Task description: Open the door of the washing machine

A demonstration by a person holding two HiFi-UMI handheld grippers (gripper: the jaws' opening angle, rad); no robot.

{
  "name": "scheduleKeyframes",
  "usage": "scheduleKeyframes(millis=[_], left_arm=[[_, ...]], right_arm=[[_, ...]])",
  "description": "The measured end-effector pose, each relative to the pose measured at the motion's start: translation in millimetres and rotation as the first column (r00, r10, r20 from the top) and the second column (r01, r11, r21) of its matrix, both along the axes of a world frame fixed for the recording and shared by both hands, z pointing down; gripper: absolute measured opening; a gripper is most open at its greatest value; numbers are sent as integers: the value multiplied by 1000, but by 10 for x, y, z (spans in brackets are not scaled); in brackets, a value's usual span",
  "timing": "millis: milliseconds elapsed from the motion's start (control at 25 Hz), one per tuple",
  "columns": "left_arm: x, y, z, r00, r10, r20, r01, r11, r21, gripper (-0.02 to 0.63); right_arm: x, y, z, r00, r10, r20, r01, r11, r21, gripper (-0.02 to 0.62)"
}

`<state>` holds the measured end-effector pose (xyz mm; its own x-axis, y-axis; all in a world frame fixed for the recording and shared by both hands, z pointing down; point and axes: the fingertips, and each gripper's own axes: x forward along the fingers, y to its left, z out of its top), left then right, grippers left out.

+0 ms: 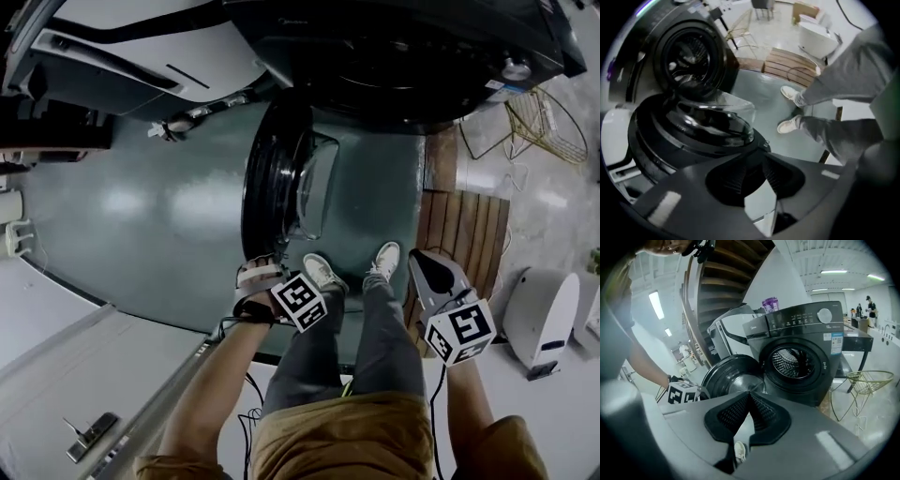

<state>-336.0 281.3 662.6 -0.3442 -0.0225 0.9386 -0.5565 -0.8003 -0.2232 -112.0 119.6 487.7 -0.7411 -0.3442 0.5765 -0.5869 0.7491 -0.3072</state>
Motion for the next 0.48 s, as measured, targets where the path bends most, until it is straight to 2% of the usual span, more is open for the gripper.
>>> scheduleKeyframes(millis=[120,320,400,480], left_arm=[[-240,-20,-49,990,-138,-43,140,989,50,167],[-553,-119,-109,967,-241,-83,250,961,118,167],[-710,-175,-119,945,-307,-109,321,935,150,167],[-906,-234,-133,912,-385,-139,406,896,181,167]], right_arm=[[-243,101,-44,999,-51,2,51,999,3,5],[-528,214,-47,994,-111,-5,111,994,3,5],[-629,254,-35,992,-126,-8,126,992,-1,5],[-731,286,-36,990,-140,-10,140,990,-2,5]])
